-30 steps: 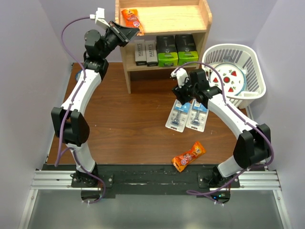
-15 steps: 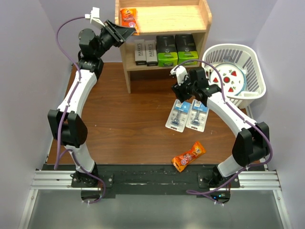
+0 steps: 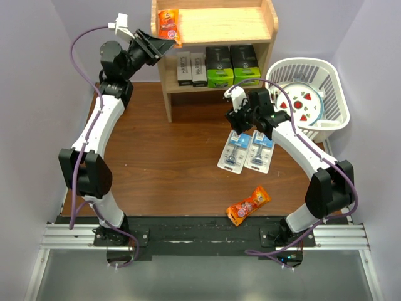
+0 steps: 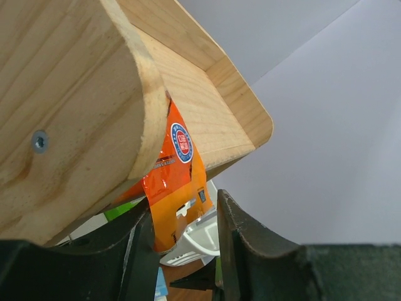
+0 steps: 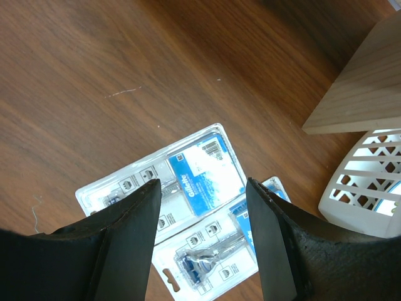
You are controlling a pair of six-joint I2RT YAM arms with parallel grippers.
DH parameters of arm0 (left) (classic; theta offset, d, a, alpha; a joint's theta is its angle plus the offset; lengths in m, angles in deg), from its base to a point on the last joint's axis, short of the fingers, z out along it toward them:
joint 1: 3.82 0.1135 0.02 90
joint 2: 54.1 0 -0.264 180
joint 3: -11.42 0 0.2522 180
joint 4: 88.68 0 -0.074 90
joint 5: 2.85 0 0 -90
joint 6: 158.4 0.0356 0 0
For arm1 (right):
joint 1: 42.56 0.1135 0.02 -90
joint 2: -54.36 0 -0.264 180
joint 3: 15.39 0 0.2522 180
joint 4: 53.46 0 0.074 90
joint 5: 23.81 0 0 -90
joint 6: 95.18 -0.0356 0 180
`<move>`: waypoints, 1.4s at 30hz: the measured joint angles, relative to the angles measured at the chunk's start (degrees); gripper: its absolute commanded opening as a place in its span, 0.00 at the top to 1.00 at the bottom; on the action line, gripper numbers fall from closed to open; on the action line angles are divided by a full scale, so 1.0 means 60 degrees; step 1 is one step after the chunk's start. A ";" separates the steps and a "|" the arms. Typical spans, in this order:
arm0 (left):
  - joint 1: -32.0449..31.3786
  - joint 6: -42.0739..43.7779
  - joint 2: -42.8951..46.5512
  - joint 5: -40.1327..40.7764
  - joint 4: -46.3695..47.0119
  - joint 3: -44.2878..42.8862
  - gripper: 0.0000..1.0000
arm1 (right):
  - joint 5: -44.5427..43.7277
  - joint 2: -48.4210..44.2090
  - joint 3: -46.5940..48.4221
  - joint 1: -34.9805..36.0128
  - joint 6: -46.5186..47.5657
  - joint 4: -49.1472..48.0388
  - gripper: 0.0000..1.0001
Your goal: Place and organize the shaving razors onto the shelf
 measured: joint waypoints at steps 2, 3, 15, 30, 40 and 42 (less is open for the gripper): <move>0.0004 0.0007 0.0058 0.0000 -0.0058 0.0113 0.57 | 0.0000 0.0000 0.0000 0.0000 -0.0004 -0.0004 0.39; 0.0007 0.0011 0.0076 0.0000 -0.0084 0.0186 0.57 | -0.0004 0.0000 0.0000 0.0000 -0.0004 -0.0007 0.39; 0.0066 0.0058 0.0120 0.0127 -0.0481 0.0477 0.98 | 0.0000 0.0000 0.0000 0.0000 -0.0033 -0.0084 0.39; 0.0066 -0.0004 -0.0055 0.0284 -0.0404 -0.0182 0.97 | -0.0004 0.0000 -0.0004 0.0000 -0.0036 -0.0280 0.39; 0.0066 -0.0470 -0.0335 0.0393 -0.0357 -0.0474 0.81 | -0.0007 0.0000 -0.0004 0.0000 -0.0033 -0.0277 0.39; 0.0062 -0.0525 -0.0335 0.0386 -0.0357 -0.0477 0.78 | -0.0007 0.0007 0.0000 0.0000 -0.0036 -0.0277 0.39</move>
